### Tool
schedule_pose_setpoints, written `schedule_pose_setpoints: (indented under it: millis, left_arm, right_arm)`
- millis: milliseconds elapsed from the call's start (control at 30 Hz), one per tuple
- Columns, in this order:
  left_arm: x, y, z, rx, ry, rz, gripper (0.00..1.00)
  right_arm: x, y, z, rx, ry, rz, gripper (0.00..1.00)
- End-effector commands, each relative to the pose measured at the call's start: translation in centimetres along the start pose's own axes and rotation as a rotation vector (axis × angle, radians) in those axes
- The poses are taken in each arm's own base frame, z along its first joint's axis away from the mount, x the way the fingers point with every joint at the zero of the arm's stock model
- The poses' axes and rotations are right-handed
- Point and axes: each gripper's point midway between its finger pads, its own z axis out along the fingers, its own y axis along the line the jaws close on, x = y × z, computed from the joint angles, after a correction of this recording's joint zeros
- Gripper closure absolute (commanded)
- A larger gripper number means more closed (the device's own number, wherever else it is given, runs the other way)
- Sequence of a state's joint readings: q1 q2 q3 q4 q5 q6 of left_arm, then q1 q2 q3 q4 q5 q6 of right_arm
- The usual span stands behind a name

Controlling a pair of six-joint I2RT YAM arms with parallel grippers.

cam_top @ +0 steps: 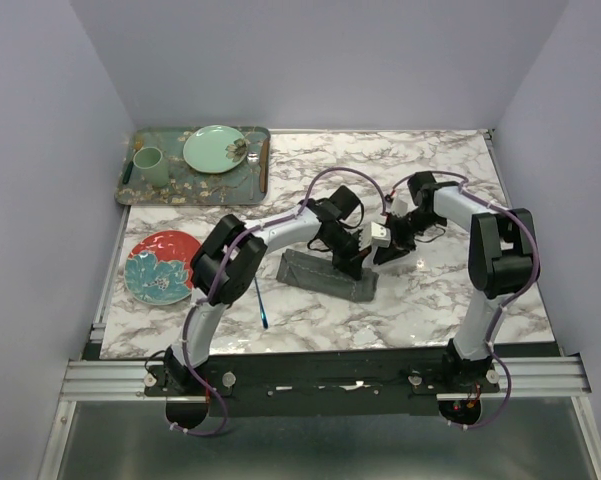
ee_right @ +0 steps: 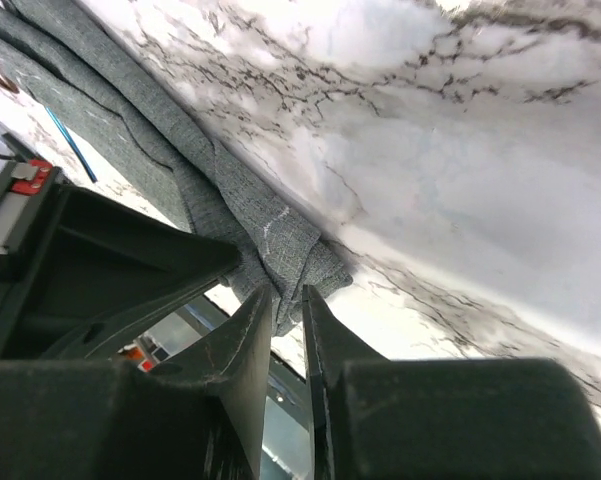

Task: Fold the napkin into a case and place the utensils inside
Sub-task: Pick up the top corner of the smaller rectangle folded napkin from the center of the board, then stuff the top corner of the smaller-rectangle-folded napkin into the folded napkin.

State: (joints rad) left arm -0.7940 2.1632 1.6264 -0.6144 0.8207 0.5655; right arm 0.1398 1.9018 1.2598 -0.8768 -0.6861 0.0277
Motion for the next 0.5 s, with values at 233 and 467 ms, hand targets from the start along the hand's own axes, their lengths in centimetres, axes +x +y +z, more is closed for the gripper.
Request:
schedule_pose_setpoints:
  millis: [233,467]
  left_arm:
    - [-2.2,1.0,-1.7,-0.157,-0.088,-0.063,1.0]
    - [-1.9,0.5,-2.0,-0.164,-0.092,-0.104,1.0]
  right_arm:
    - [0.9,0.3,2.5,-0.003,0.066,0.024,0.75]
    - [1.6,1.2,1.6,-0.006,0.072,0.018,0.76]
